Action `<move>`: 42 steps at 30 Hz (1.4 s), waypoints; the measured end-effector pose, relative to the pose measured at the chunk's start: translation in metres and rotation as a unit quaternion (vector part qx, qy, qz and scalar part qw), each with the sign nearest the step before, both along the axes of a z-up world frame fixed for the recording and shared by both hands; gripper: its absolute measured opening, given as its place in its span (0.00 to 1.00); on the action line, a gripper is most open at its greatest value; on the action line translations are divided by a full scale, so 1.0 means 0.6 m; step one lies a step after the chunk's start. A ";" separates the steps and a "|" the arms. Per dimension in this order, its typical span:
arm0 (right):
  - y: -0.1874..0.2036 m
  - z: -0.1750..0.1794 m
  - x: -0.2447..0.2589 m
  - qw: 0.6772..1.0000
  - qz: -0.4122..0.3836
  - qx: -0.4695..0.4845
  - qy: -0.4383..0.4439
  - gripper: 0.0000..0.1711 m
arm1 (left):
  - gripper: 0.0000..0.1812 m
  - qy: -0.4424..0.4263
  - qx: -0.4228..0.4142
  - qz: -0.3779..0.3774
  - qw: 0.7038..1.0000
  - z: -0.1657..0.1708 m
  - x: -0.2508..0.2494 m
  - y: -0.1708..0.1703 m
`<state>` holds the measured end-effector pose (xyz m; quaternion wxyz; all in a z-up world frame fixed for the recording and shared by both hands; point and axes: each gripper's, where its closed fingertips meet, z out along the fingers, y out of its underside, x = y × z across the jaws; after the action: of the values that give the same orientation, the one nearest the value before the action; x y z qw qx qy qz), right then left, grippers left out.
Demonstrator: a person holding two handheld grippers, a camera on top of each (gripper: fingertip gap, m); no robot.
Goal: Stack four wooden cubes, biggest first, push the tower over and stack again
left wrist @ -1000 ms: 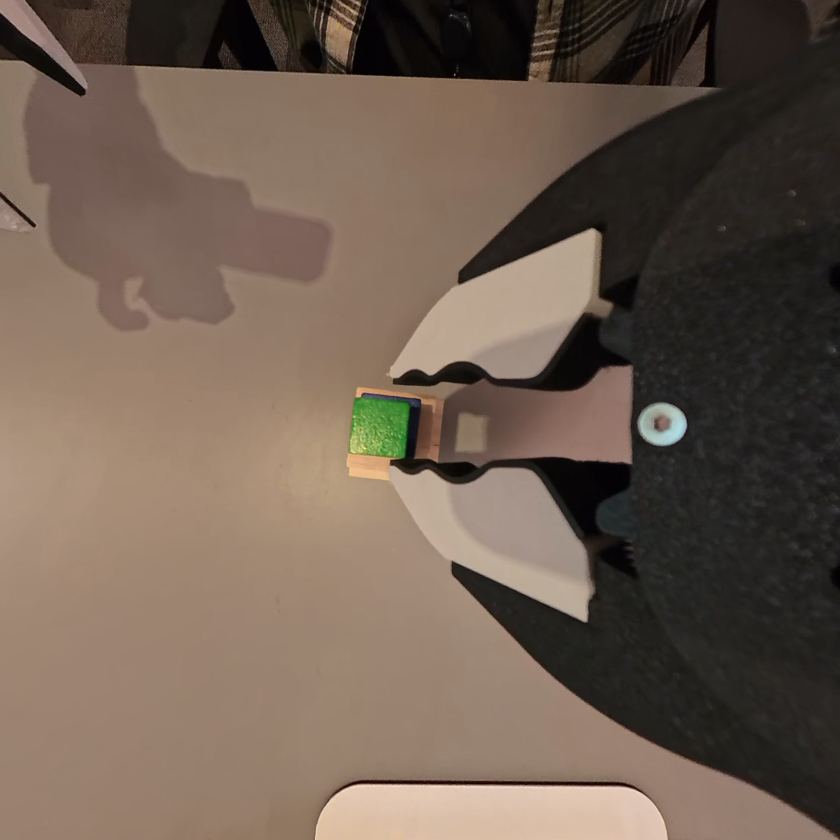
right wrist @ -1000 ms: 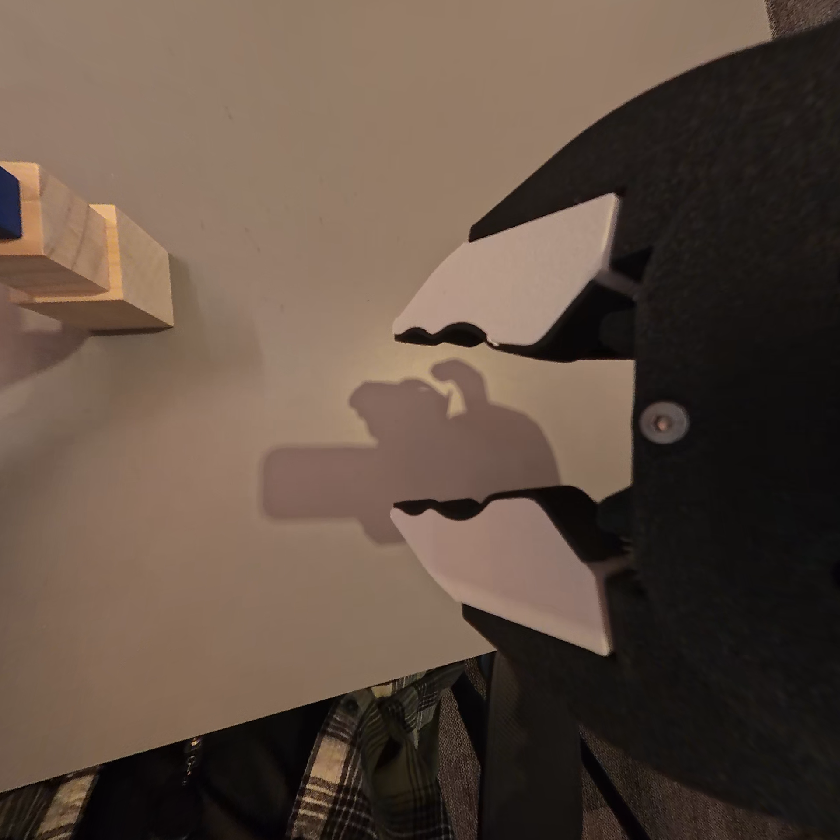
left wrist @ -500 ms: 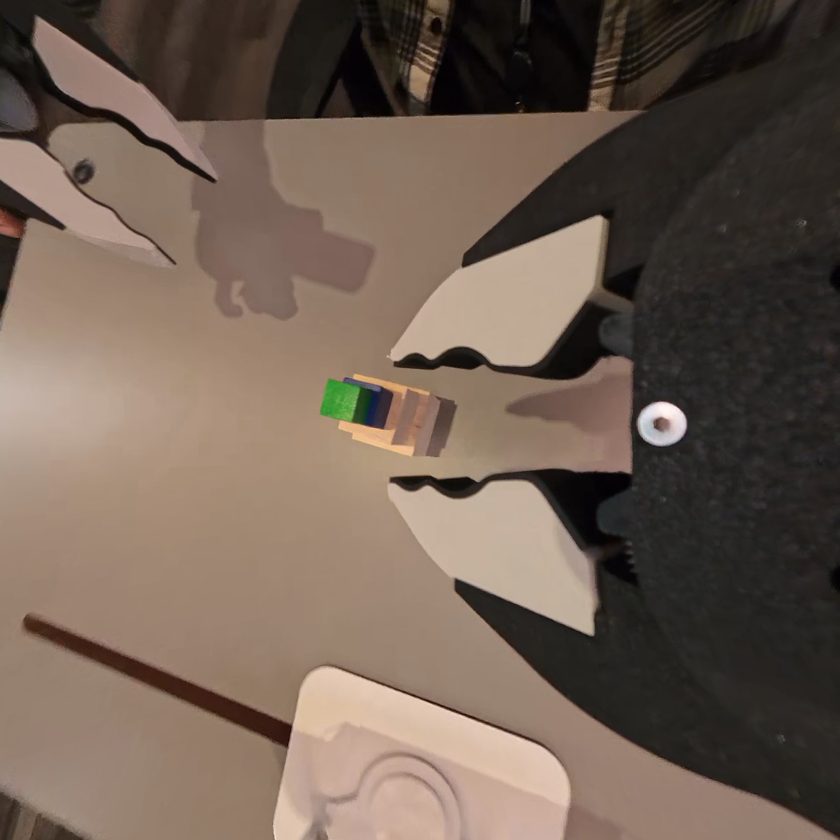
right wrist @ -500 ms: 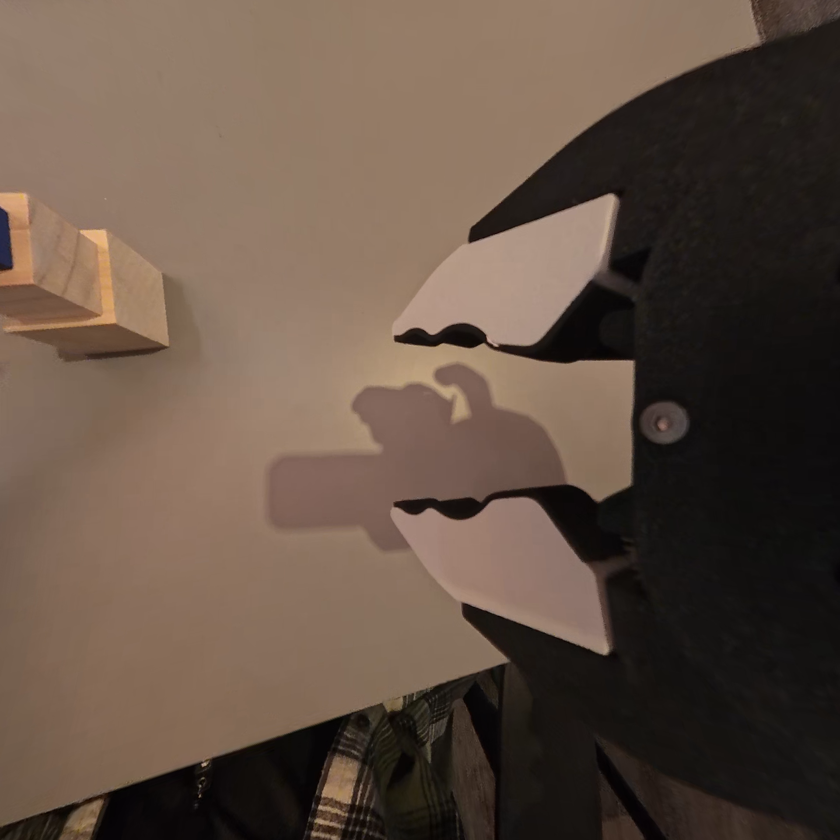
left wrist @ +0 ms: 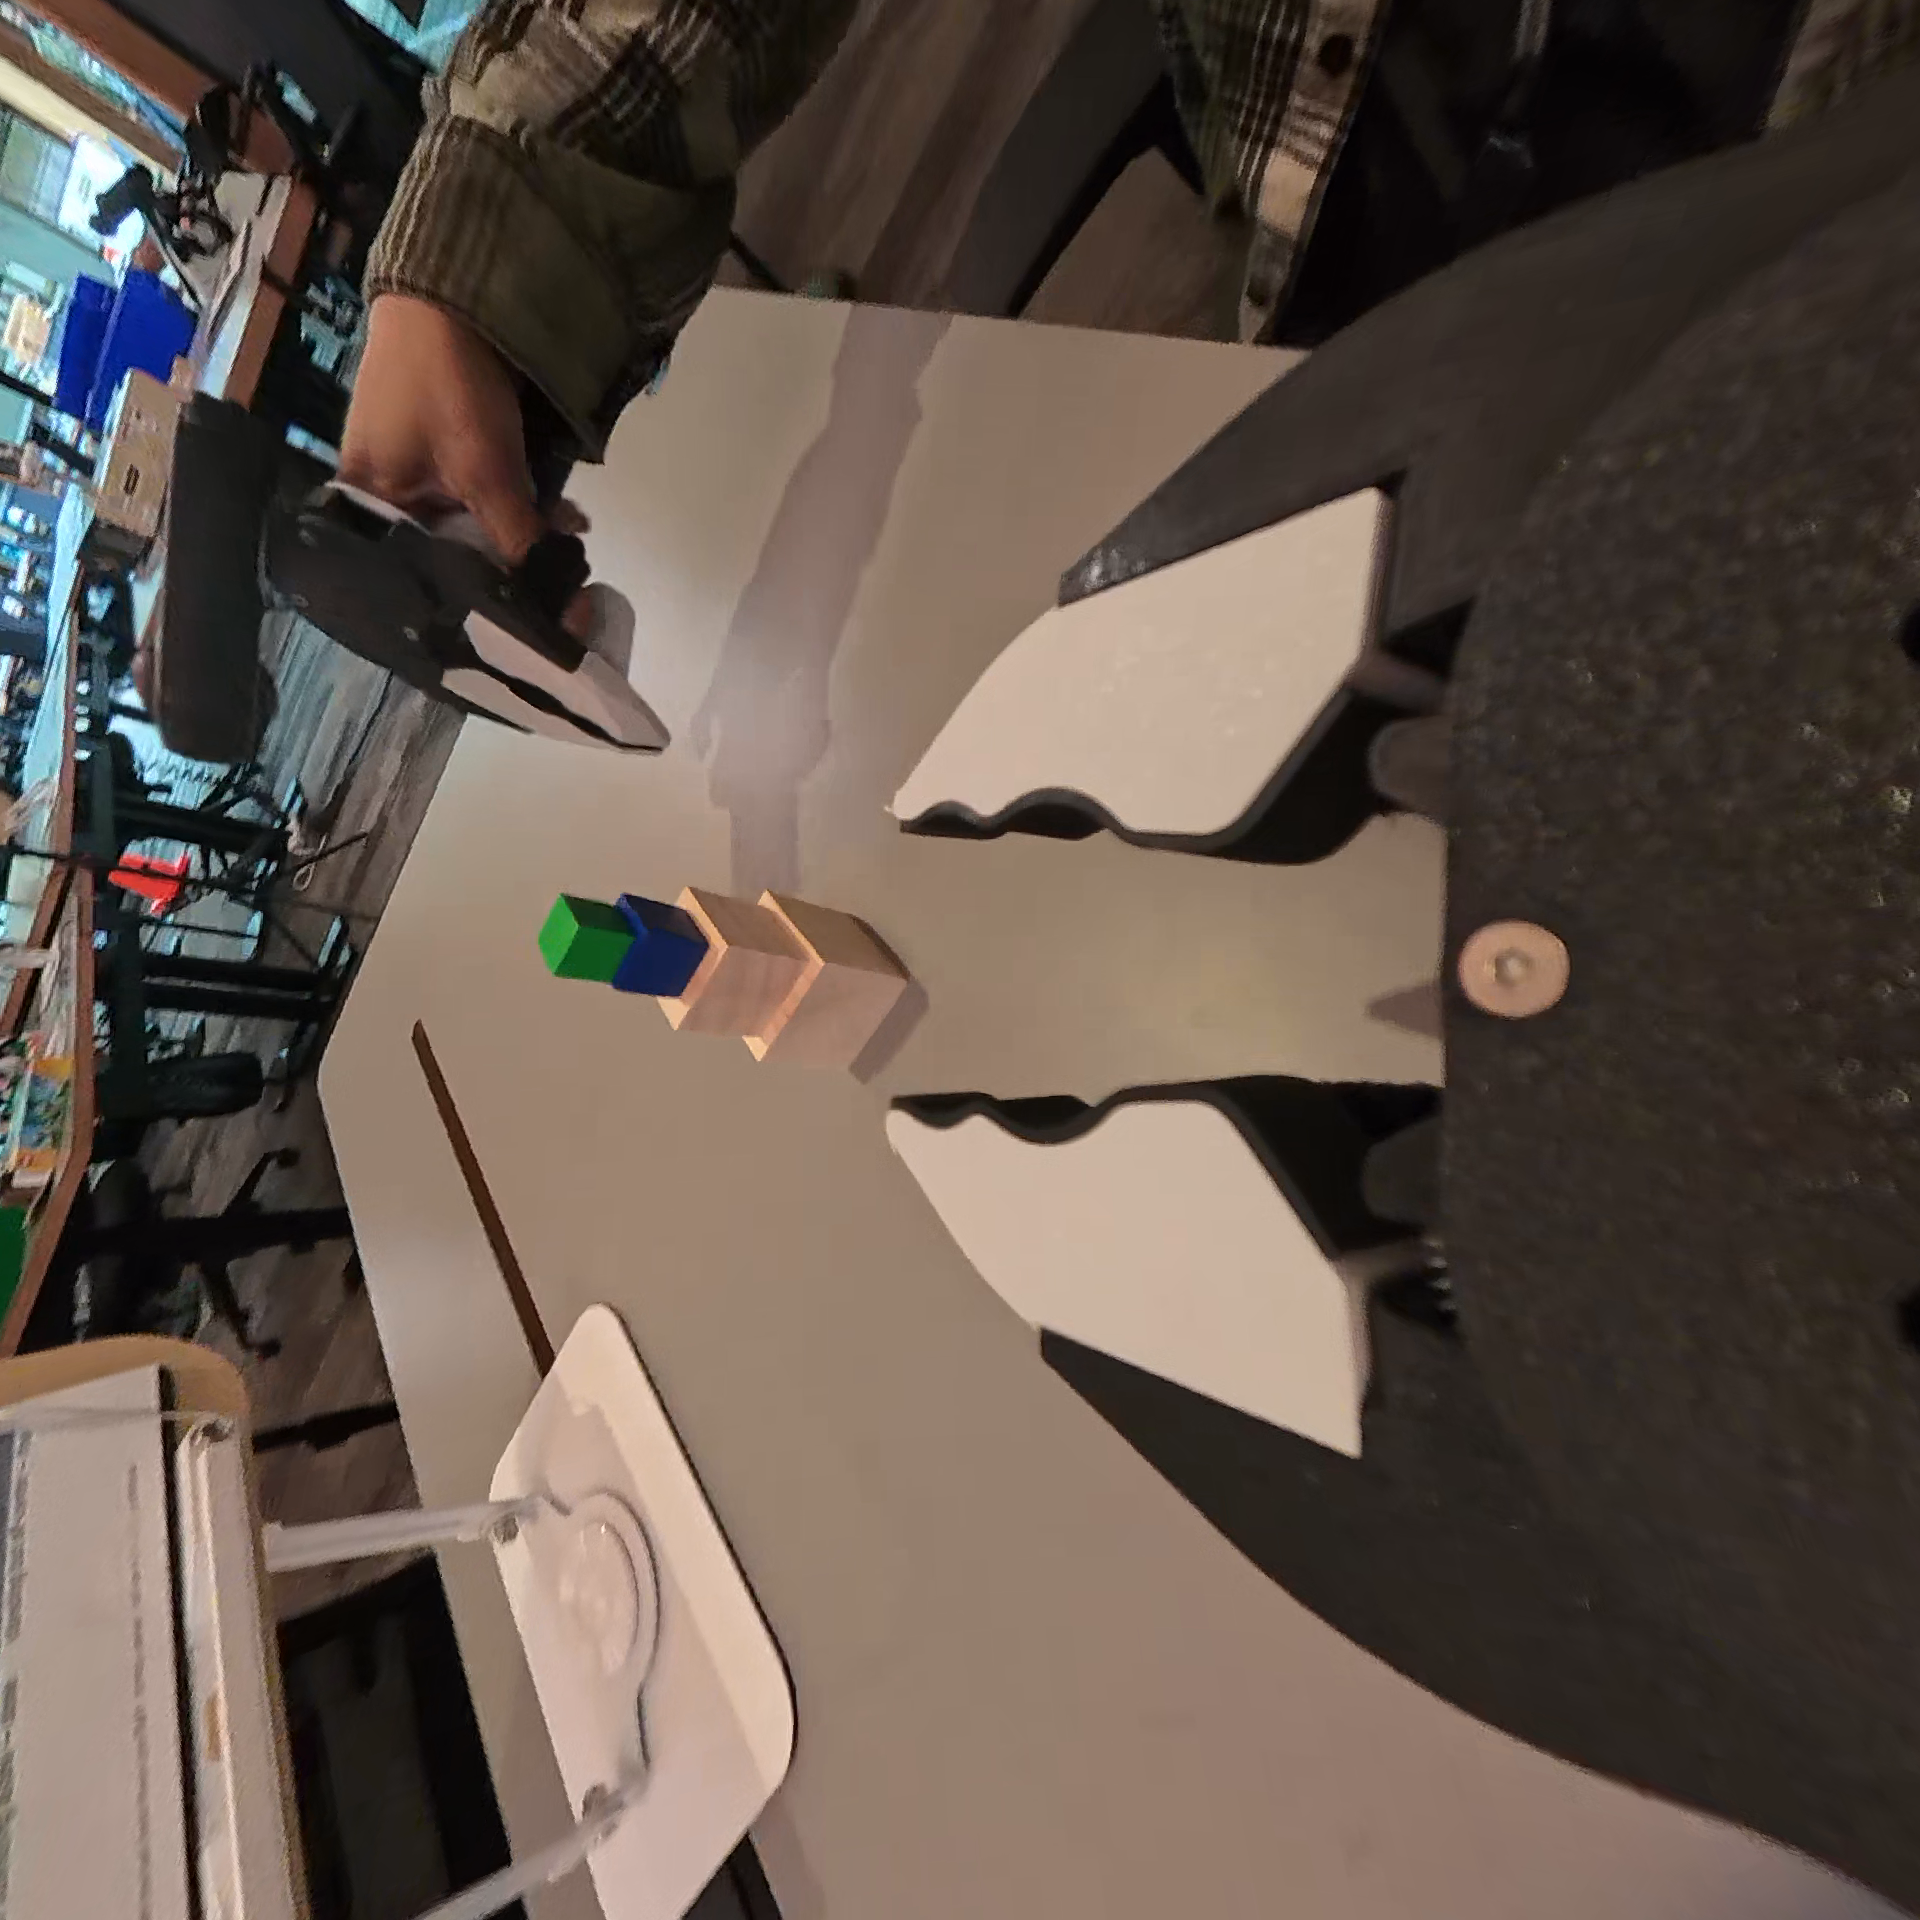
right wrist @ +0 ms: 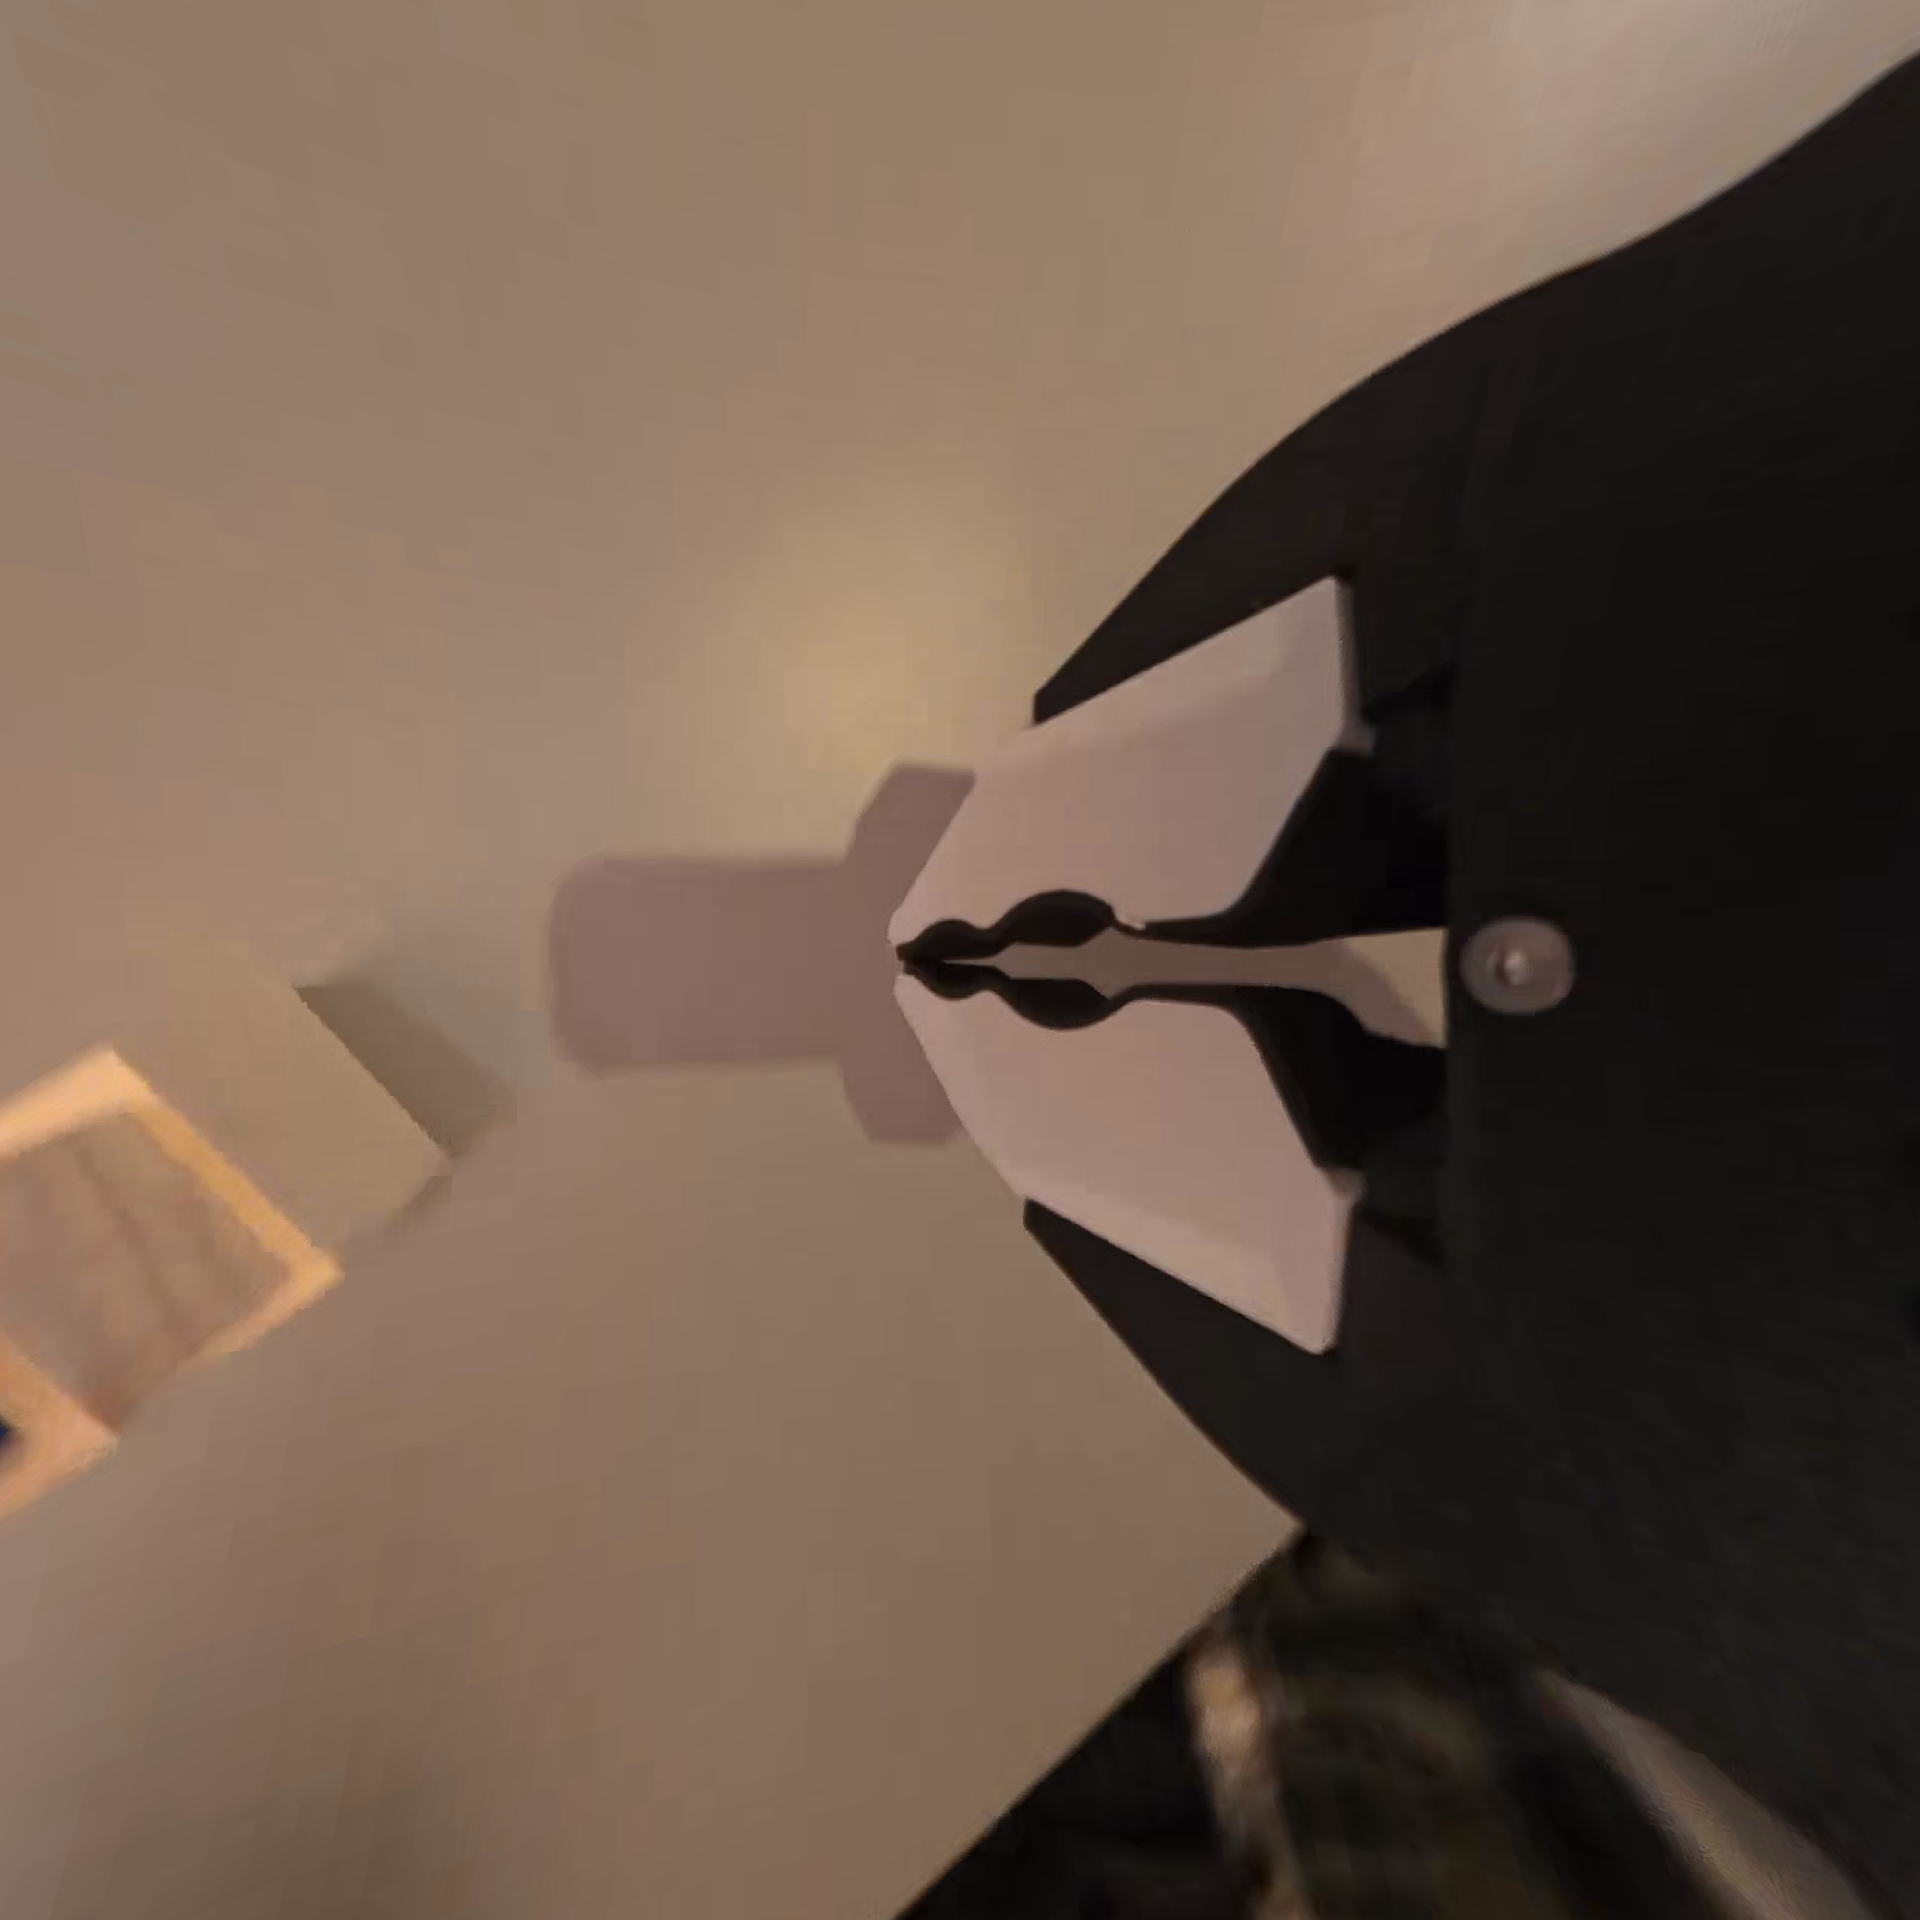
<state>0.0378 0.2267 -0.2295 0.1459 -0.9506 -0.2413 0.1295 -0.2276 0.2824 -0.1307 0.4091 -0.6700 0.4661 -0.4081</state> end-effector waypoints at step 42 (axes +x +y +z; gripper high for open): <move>0.109 0.130 -0.191 0.971 -0.089 0.154 0.160 0.00 | 0.23 0.006 0.036 0.023 0.999 0.006 -0.083 0.014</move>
<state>-0.0765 0.2921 -0.1514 0.3380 -0.9014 -0.1458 0.2280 -0.2773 0.2906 -0.1268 0.4393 -0.6682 0.4672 -0.3771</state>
